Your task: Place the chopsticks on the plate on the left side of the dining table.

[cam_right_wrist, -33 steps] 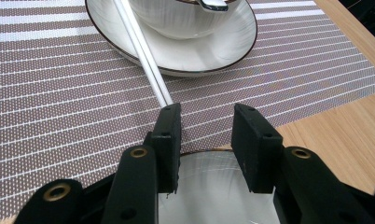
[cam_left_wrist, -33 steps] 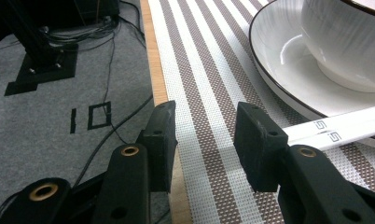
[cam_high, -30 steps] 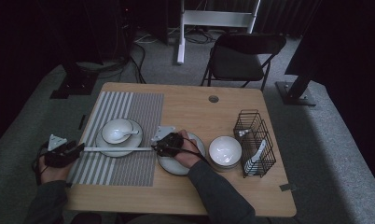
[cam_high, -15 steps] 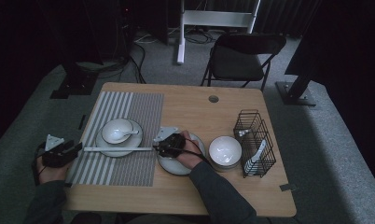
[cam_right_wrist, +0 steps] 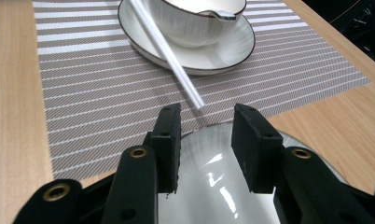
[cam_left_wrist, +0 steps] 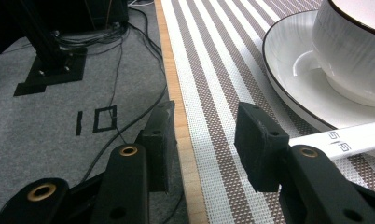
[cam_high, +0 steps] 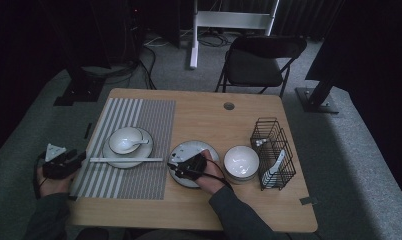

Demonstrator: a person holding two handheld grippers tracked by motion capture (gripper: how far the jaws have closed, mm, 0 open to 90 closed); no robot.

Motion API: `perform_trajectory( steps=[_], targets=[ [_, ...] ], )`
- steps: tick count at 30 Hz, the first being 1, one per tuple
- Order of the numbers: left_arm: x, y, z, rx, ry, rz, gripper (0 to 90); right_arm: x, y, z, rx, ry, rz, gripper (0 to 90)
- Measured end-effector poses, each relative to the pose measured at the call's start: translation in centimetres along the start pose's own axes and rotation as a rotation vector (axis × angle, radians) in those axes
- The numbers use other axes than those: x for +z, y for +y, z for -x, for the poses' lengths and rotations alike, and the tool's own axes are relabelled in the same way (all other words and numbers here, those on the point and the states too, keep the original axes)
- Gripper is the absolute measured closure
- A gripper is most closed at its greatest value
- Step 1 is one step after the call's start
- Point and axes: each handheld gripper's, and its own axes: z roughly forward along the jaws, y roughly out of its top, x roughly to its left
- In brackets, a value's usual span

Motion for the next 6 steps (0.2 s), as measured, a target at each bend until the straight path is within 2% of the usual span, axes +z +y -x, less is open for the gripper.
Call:
perform_trajectory(
  steps=[6],
  targets=[
    [-0.04,0.20,0.09,0.001,0.000,0.004,59.1,-0.64,-0.68,-0.19,0.002,-0.009,0.003,62.1]
  ],
)
